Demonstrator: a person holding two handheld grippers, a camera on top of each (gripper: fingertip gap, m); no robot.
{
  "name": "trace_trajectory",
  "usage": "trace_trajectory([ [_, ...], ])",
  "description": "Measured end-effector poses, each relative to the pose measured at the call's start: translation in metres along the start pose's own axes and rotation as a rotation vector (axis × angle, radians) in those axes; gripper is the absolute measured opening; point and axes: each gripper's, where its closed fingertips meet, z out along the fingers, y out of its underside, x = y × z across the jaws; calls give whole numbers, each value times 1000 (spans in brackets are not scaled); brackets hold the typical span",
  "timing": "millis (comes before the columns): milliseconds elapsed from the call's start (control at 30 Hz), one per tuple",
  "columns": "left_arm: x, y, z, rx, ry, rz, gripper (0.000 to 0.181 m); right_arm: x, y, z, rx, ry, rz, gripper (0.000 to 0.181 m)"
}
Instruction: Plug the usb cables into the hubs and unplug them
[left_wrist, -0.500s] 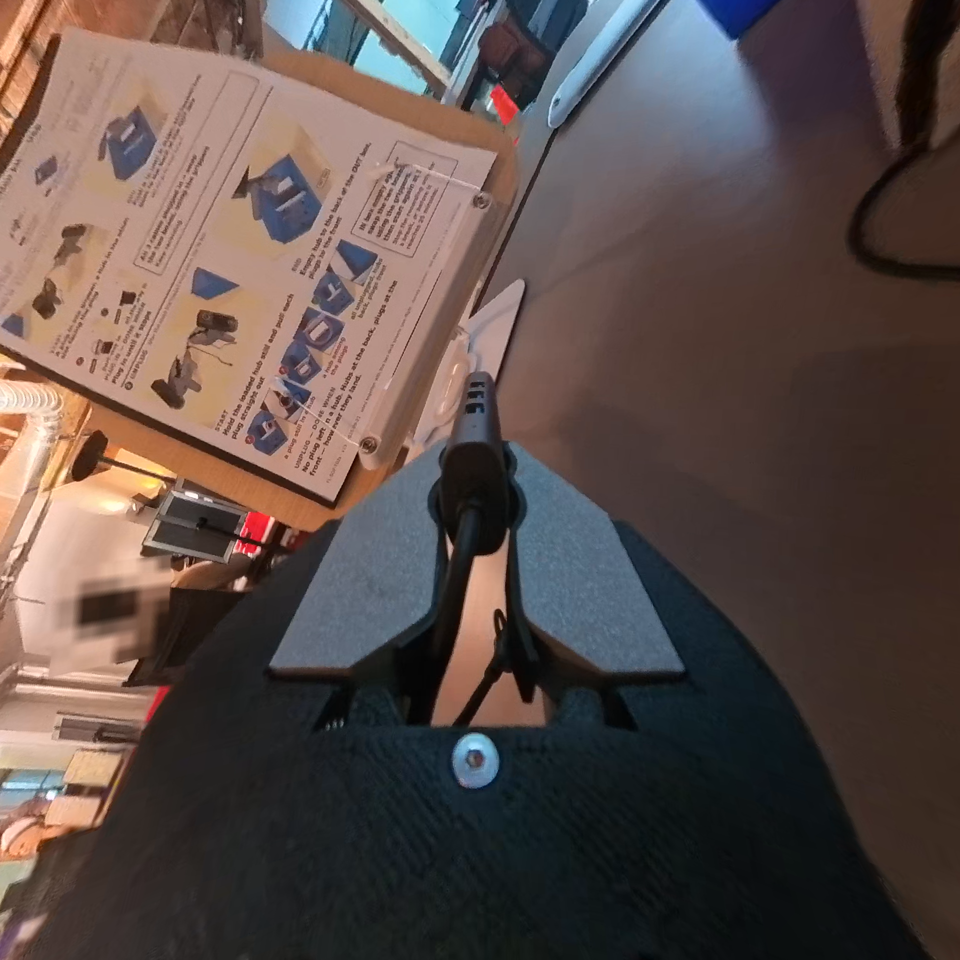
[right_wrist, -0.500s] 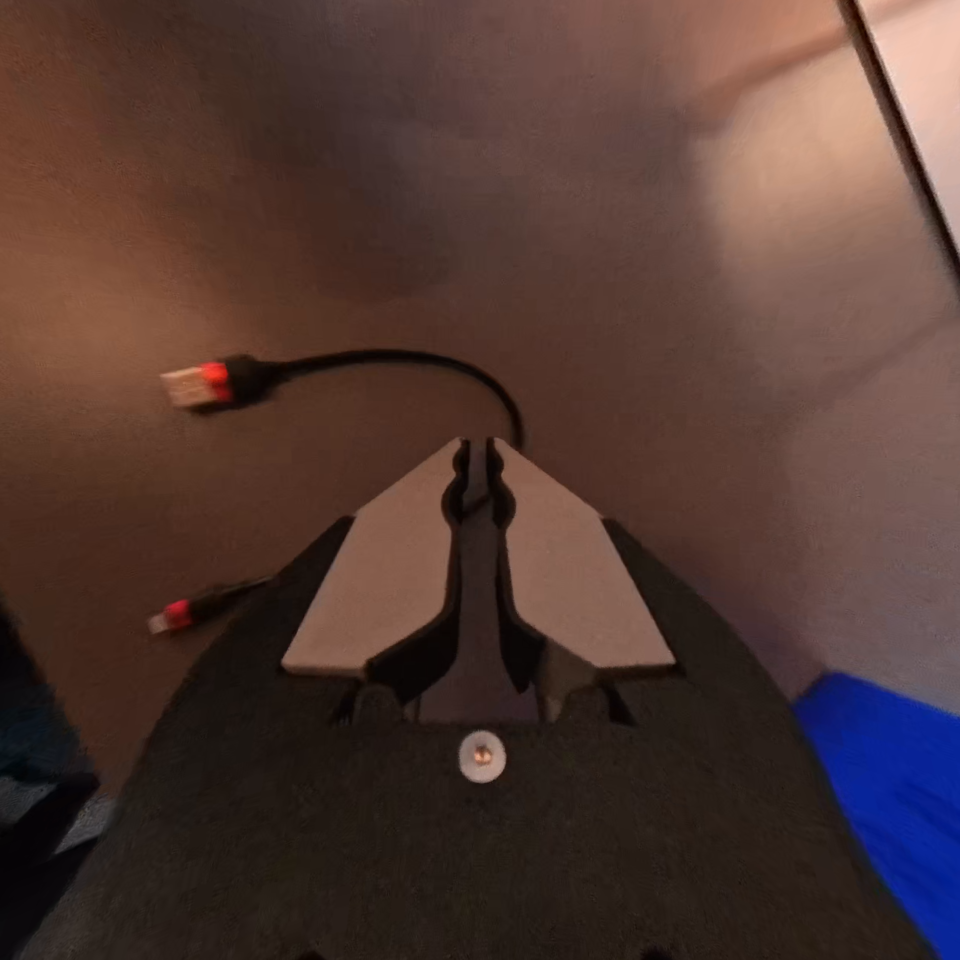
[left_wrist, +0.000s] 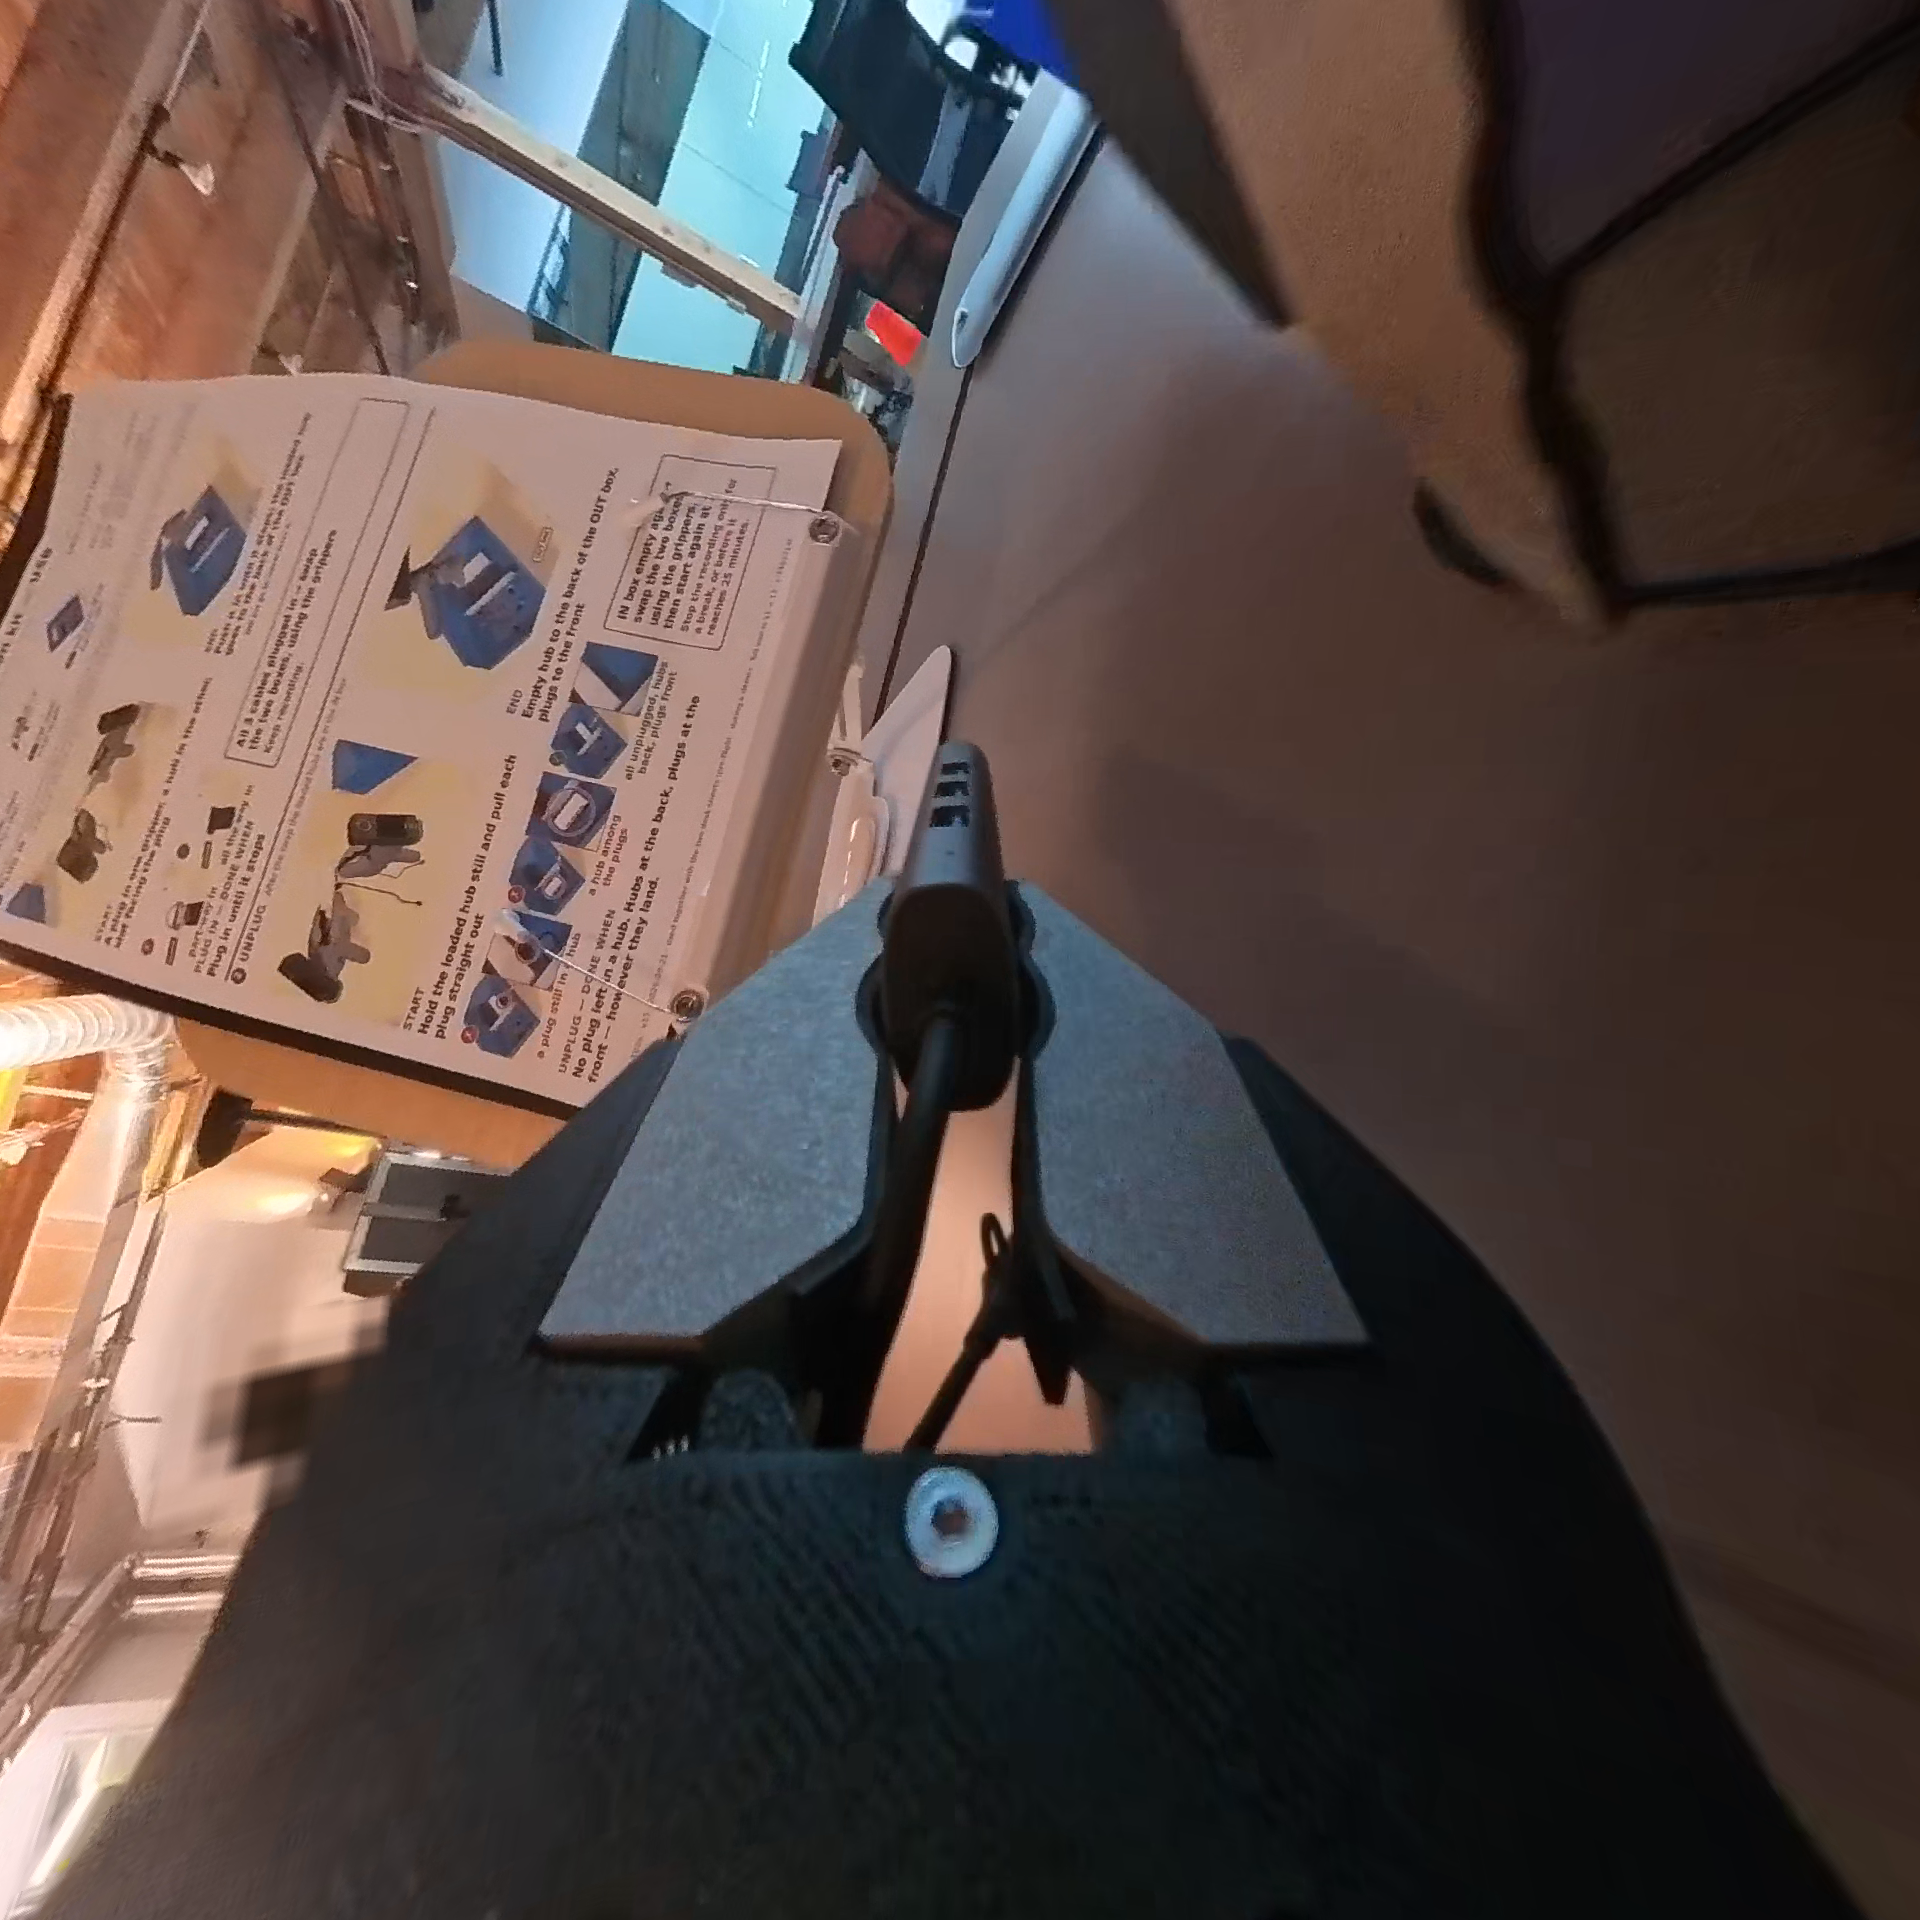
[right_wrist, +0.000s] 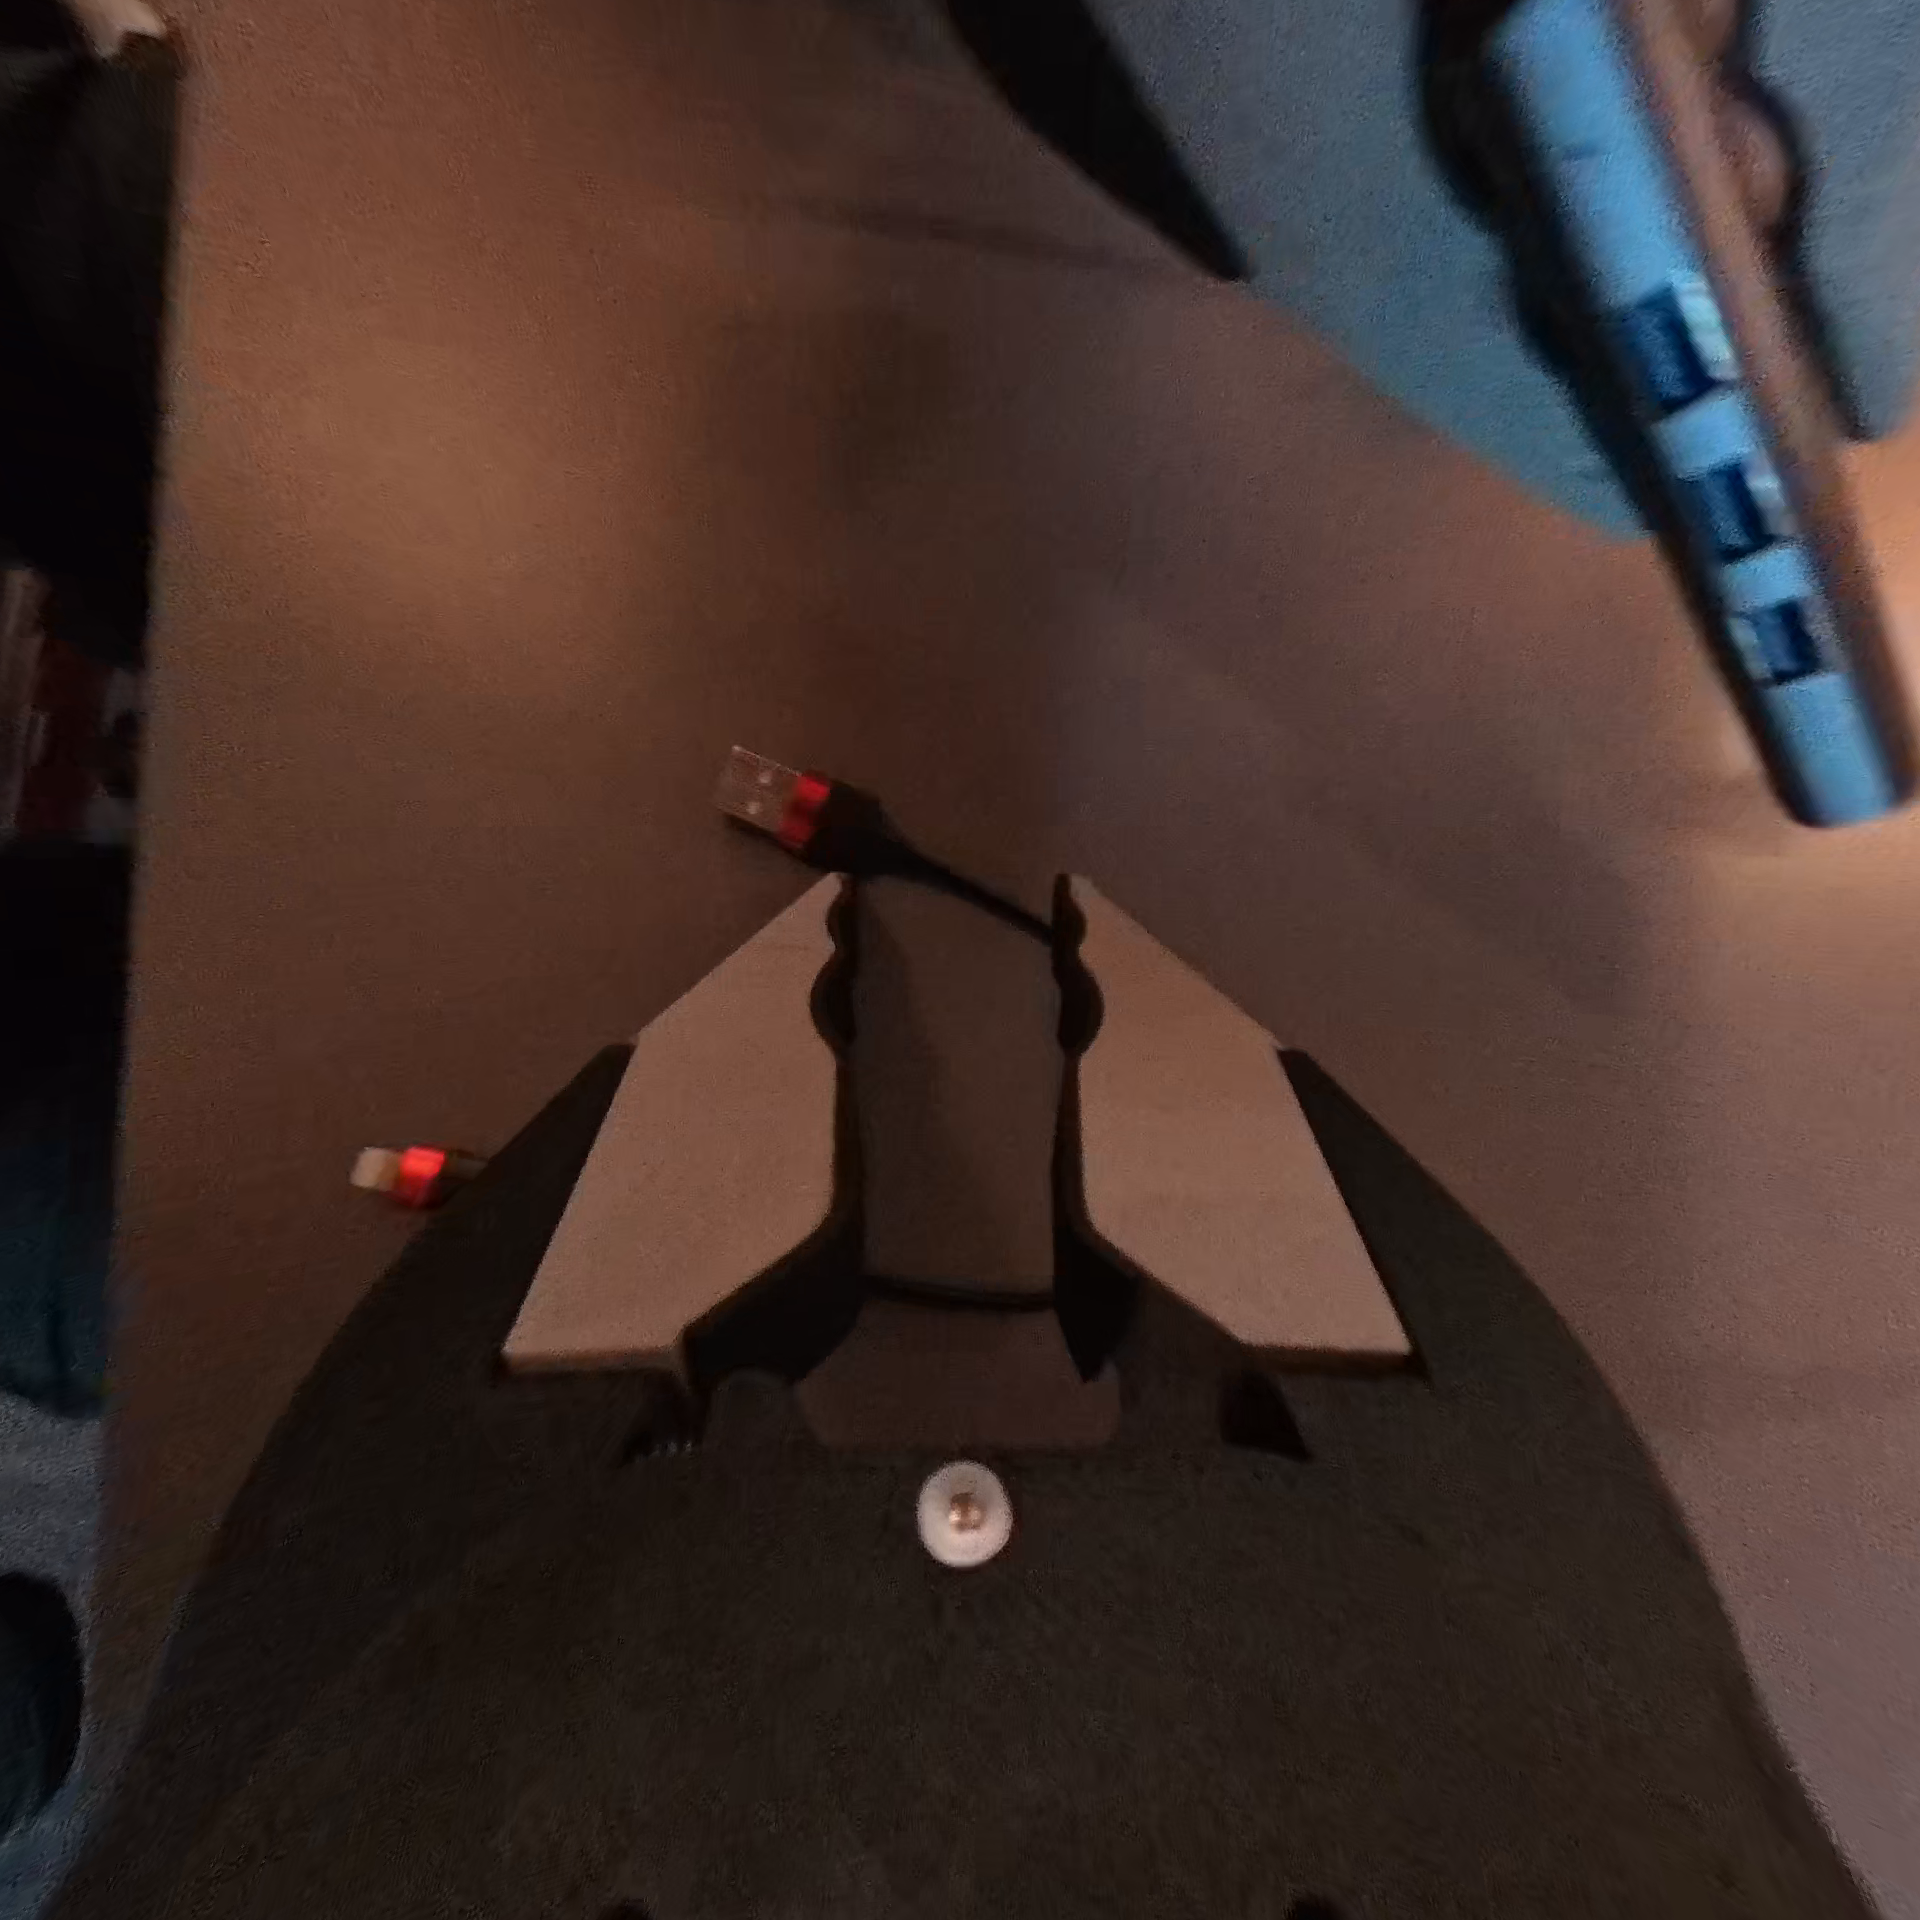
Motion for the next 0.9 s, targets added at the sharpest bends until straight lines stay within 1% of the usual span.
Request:
trace_trajectory([
  [67,2,0,1,-3,5,7,15,21,2,2,-12,81,58,30],
  [200,-4,-5,-2,21,-19,-5,14,44,16,-6,-5,205,124,23],
  [233,-5,-6,-3,26,-27,-3,14,42,15,-8,32,190,142,23],
  [333,-6,-8,-2,31,-33,7,14,21,-9,-15,206,78,127,25],
  [367,-5,-9,-2,32,-31,11,14,20,-19,-17,242,85,104,25],
  [400,-4,-10,-2,34,-29,14,14,25,-26,-21,266,138,83,25],
  [467,-1,-12,-2,43,-17,11,14,45,-41,-34,306,295,32,25],
  [533,-1,-13,-2,46,-16,4,14,58,-53,-49,355,388,-4,27],
  [567,-1,-13,-3,48,-13,-2,14,62,-56,-51,355,406,-16,35],
  [633,0,-16,-5,65,-3,-15,14,75,-51,-46,290,450,-35,46],
  [667,0,-19,-5,78,3,-19,14,81,-48,-42,260,478,-49,48],
  [700,1,-22,-6,92,7,-20,14,86,-45,-39,242,503,-61,43],
  [733,2,-26,-8,108,13,-19,15,90,-43,-36,239,527,-67,32],
  [767,4,-30,-10,122,27,-15,15,92,-43,-34,248,547,-77,28],
  [833,4,-32,-13,108,24,-9,14,93,-45,-34,265,563,-90,28],
  [900,3,-34,-15,123,30,-25,15,91,-47,-35,253,571,-108,27],
])
